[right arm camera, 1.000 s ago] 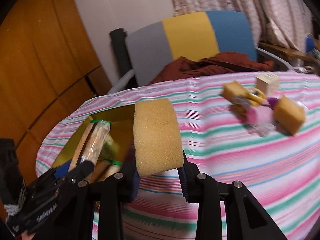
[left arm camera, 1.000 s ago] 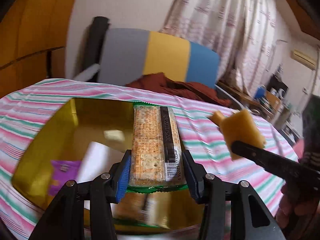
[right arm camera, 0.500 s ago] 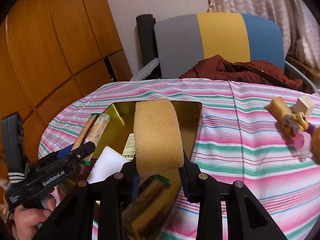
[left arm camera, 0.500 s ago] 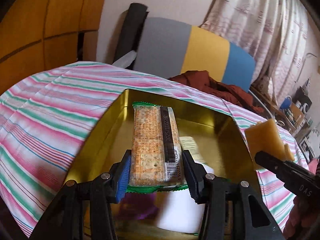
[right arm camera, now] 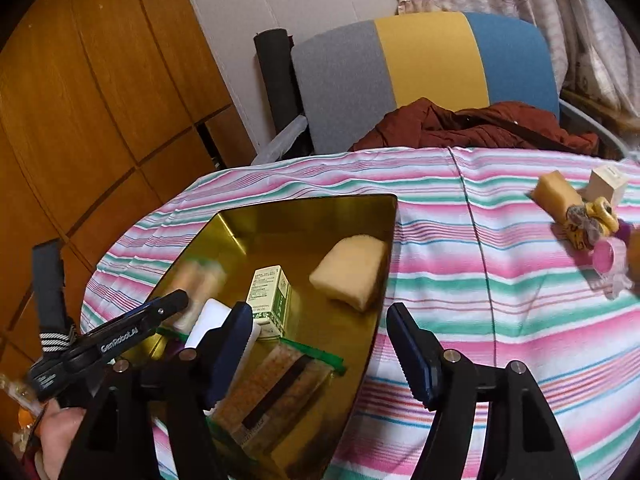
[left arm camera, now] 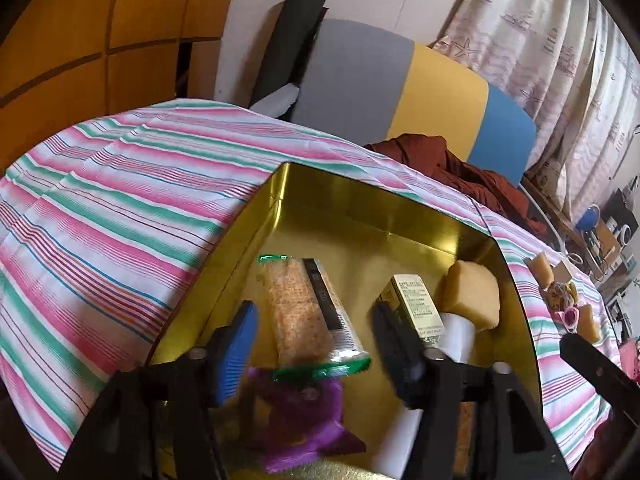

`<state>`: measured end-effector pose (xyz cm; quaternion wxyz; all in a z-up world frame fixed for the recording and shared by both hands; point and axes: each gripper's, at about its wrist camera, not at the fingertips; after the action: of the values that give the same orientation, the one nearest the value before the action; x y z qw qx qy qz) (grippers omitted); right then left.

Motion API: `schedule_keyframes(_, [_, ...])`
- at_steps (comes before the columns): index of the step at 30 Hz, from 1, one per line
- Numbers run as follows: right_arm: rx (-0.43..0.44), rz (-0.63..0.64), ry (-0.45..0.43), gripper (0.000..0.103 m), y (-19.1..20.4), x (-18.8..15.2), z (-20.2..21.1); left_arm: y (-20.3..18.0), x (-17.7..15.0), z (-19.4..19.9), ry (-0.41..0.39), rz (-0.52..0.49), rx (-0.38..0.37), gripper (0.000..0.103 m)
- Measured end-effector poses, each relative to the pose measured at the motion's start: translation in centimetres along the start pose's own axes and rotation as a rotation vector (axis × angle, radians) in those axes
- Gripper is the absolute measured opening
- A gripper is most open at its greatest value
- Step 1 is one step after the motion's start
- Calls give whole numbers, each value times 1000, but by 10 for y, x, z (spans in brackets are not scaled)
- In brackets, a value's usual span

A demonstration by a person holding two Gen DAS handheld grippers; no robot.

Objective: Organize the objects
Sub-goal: 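Carry the crackers and sponge over the gold tray and open both tools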

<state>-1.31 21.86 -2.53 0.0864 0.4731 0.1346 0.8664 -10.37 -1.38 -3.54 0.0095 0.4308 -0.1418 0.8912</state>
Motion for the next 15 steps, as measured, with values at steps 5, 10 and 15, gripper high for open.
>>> schedule_keyframes(5, [1, -24, -7, 72, -6, -1, 7, -5, 5, 16, -59, 2, 1, 75])
schedule_keyframes(10, [1, -37, -1, 72, -10, -4, 8, -13, 2, 26, -78, 12, -6, 75])
schedule_keyframes(15, [-5, -46, -7, 72, -15, -5, 13, -22, -5, 32, -73, 19, -19, 75])
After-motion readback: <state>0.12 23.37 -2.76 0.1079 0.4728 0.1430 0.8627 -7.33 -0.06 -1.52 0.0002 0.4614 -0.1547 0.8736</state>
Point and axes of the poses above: each gripper's, at about its wrist camera, not at the fingertips, and z roughly against the way its jaws point, y to its left, x to its top, and after that the axes turned 8 degrees about -y, right-handed
